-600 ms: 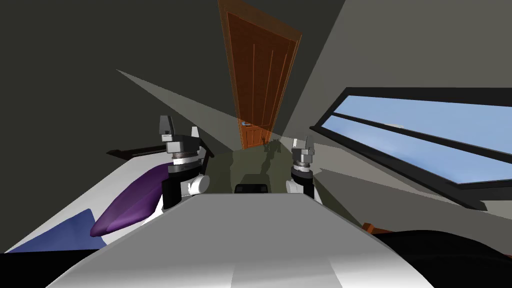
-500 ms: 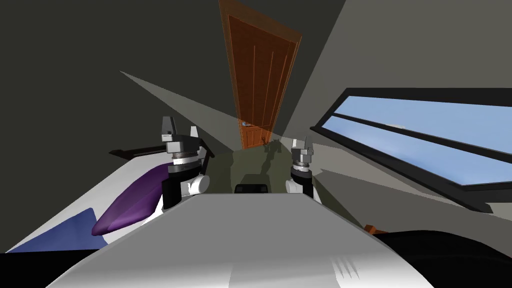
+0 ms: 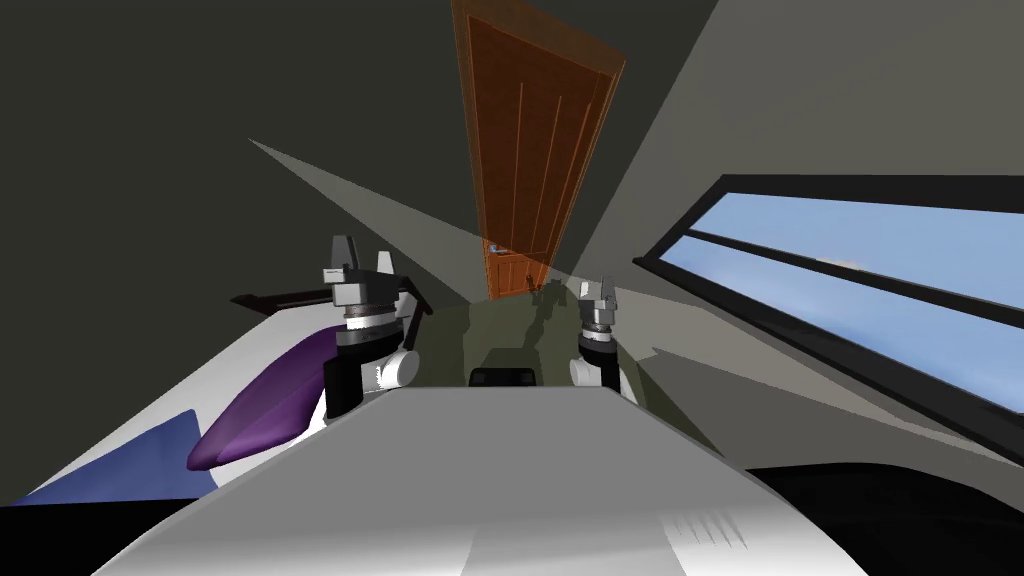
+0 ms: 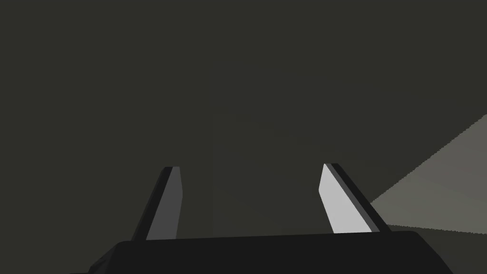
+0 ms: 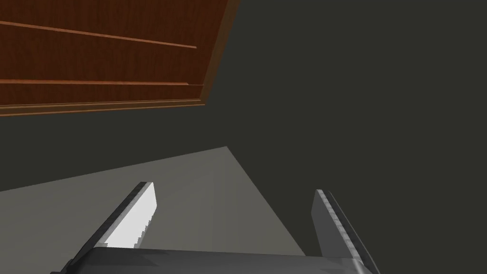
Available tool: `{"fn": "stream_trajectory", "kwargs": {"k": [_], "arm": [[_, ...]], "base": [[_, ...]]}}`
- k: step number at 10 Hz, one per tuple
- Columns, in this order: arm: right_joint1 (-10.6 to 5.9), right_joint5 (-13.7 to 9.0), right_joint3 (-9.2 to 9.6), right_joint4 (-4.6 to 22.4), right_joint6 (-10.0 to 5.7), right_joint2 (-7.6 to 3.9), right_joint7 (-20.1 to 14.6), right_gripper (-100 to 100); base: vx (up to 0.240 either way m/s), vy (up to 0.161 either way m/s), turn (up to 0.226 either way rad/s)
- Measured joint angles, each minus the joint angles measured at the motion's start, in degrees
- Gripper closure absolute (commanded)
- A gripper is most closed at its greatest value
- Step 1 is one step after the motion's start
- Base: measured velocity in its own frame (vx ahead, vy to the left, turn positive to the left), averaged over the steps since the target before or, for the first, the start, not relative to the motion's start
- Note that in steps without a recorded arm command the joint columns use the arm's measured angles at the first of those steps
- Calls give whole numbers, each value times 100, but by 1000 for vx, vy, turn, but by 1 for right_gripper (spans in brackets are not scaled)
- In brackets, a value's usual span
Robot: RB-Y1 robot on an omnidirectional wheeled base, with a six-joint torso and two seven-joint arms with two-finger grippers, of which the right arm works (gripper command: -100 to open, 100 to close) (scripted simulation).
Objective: Pull the door open
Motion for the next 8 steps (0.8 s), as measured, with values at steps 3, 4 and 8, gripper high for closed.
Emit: {"fn": "stream_trajectory", "kwargs": {"k": [3, 4, 8], "arm": [[-149, -50, -33, 320, -16, -34, 5, -100], [-204, -74, -50, 467, -46, -51, 5, -100], [-398, -155, -89, 1007, -142, -94, 20, -100]], "base": [[76, 23, 81], [81, 32, 100], [90, 16, 88]]}}
